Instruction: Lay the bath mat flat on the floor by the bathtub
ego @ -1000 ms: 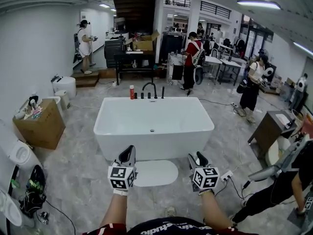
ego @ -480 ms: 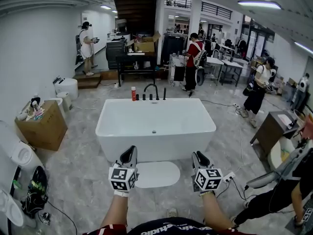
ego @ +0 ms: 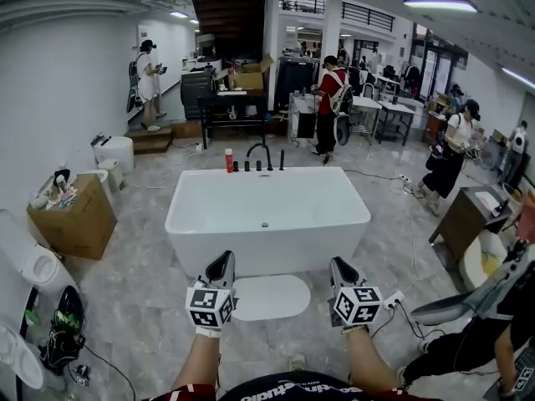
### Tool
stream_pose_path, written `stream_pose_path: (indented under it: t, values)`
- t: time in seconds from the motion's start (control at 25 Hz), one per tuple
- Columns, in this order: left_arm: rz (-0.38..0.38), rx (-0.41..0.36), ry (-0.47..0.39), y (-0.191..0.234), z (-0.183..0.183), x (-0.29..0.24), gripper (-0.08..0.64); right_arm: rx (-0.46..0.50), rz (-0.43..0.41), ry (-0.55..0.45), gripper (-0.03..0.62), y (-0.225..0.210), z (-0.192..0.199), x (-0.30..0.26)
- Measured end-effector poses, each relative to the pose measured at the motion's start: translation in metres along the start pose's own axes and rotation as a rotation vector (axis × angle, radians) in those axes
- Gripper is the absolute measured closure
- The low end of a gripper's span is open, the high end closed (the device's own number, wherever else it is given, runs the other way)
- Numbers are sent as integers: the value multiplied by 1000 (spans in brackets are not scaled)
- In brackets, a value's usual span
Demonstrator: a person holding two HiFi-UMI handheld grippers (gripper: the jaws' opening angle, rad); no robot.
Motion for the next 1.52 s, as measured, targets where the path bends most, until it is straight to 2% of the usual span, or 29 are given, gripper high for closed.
stream_pose_path:
  t: [0.72,1.0,1.24,1.52]
  values:
    - [-18,-13,15,13,-8,6,538,66,75,-6,541,0,-14,0]
    - [-69,-49,85,21,7,4,538,78,118,-1,541,-15,-8,2]
    - [-85,-26,78,32,13,9,538,77,166,14,541,-29,3,10]
    - [-75,-11,82,25,18,5,538,82,183,16,546,-38,4,14]
Point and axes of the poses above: the fingertips, and each gripper's own axes: x backward along the fingers, y to its left, z out of its underside, the point moved 1 cm from there along x, backward along the fingers, and after that the axes turned 1 degree about -x, right-handed, at the moved point
